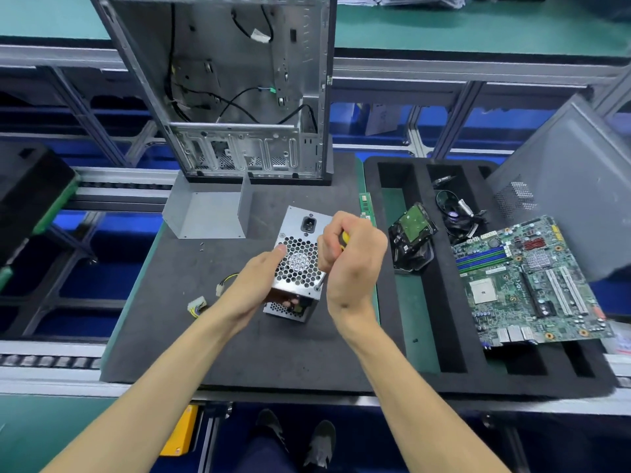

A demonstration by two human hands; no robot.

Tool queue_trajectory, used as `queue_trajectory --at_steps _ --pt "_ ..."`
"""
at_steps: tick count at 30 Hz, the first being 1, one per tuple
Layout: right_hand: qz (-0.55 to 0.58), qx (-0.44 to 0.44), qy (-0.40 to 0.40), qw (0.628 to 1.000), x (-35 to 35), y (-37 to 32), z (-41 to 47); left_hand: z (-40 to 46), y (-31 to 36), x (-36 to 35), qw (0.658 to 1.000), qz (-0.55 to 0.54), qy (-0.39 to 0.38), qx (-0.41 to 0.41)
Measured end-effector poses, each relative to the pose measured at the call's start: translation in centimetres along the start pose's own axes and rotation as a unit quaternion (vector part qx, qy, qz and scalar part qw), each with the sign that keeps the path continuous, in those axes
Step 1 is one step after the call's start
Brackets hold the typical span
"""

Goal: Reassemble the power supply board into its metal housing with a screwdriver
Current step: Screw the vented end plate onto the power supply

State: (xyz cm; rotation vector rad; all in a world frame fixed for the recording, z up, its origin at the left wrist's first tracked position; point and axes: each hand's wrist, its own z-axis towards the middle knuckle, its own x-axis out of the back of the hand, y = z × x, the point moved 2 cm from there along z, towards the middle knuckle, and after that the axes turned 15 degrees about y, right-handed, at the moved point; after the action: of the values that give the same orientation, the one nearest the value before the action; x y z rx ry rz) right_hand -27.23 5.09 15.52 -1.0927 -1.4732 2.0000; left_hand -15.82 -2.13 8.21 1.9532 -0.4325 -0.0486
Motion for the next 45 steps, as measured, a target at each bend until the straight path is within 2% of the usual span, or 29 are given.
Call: queue_trajectory --at_steps 5,13,17,23,30,33,37,39,41,42,45 --pt "0.036 -0.080 -0.091 0.992 -0.1 -0.7 1.6 -0.7 -0.5 -0.2 0.996 -0.082 -0.011 0.033" --pt "0.173 -0.129 -0.125 0.968 -1.6 -1.4 2.1 -1.3 -2.0 1.8 0.955 -0.259 -0.041 0.138" --pt "0.175 -0.133 -0.132 0.967 -3.3 -0.6 1.4 -1.7 -2.8 3.2 0.956 -0.263 -0.034 0.123" --pt "0.140 -0.140 -0.150 0.969 -4.6 0.4 1.1 -2.3 -3.5 3.7 0.964 -0.250 -0.069 0.059" --pt "0.104 -0.159 -0.176 0.966 -5.2 0.9 1.5 -2.3 -3.3 3.7 0.965 -0.244 -0.077 0.055" --pt "0.086 -0.158 -0.227 0.957 -5.3 1.0 1.7 -2.3 -3.3 3.7 0.966 -0.239 -0.081 0.053" --pt "0.035 -0.195 -0.371 0.907 -6.3 0.7 2.5 -2.2 -3.2 3.9 0.968 -0.230 -0.080 0.052" --pt "0.006 -0.188 -0.412 0.892 -7.0 0.4 2.7 -2.1 -3.1 3.8 0.969 -0.227 -0.080 0.051" --pt "-0.009 -0.170 -0.397 0.902 -7.7 0.6 2.4 -2.1 -3.2 3.9 0.969 -0.228 -0.080 0.049" --pt "-0.015 -0.157 -0.360 0.919 -7.9 0.8 2.0 -2.1 -3.2 4.0 0.969 -0.229 -0.079 0.049" --pt "-0.014 -0.081 -0.154 0.985 -7.5 1.5 -0.2 -2.0 -3.4 4.2 0.969 -0.232 -0.073 0.050"
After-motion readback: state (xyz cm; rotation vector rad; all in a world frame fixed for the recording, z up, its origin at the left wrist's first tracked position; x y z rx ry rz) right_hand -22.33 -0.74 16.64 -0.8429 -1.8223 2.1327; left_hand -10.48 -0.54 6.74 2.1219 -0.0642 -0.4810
